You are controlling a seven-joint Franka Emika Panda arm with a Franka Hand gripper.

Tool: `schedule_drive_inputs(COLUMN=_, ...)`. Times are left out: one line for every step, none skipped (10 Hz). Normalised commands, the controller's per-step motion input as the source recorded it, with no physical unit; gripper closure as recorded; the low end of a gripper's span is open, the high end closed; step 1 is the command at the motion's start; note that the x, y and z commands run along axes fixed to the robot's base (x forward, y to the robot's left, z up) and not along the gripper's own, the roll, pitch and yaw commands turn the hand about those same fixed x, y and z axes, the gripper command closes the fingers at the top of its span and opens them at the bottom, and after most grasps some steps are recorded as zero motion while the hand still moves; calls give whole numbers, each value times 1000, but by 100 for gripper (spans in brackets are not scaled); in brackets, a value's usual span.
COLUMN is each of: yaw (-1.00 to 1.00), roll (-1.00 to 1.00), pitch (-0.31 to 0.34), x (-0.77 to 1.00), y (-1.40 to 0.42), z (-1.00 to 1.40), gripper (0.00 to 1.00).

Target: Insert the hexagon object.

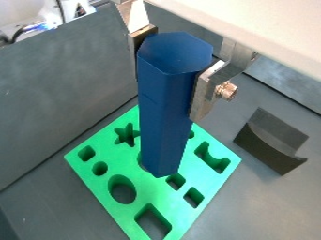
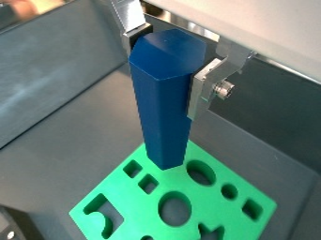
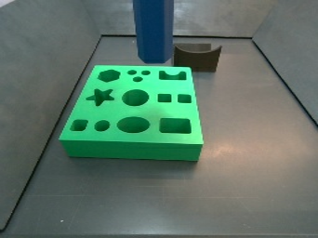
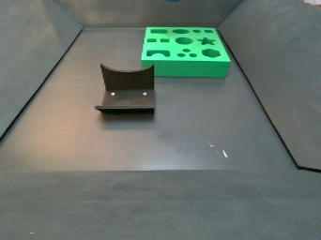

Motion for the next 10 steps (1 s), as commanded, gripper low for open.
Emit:
schedule_drive_inputs(yaw=-640, roll=-93, pitch=-21, x=-254, y=220, z=-457, gripper=100)
schedule_drive_inputs(yaw=-303, roll=-233, pitch=-109, x=-294, y=449, z=-411, gripper=100)
schedule_drive_inputs(yaw=-146, roll=-301, pitch=-156, x=-311, y=563, z=-380, gripper=100)
schedule_drive_inputs(yaw=-57, roll=-316, pitch=-157, x=-374, y=646, z=-406, gripper=100)
schedule_drive_inputs(yaw=-3, roll=-299, pitch=-159, x=-411, y=700, z=-400, gripper=100)
schedule_drive_inputs(yaw=-49, roll=-214, pitch=-123, x=-429, y=691, z=-400, gripper=100)
schedule_drive_inputs(yaw=-249, roll=-16, pitch=-43, x=-431, y=634, z=-386, gripper=100)
schedule_drive_inputs(yaw=-737, roll=6, pitch=-7, x=-366, y=209, z=-351, gripper=100)
schedule_drive_inputs(yaw=-897, roll=1, pitch=-20, x=-349, y=43, z=-337, gripper=100)
schedule_drive_inputs(yaw=-897, roll=4, pitch=-23, x=-349, y=43, z=-337, gripper=100)
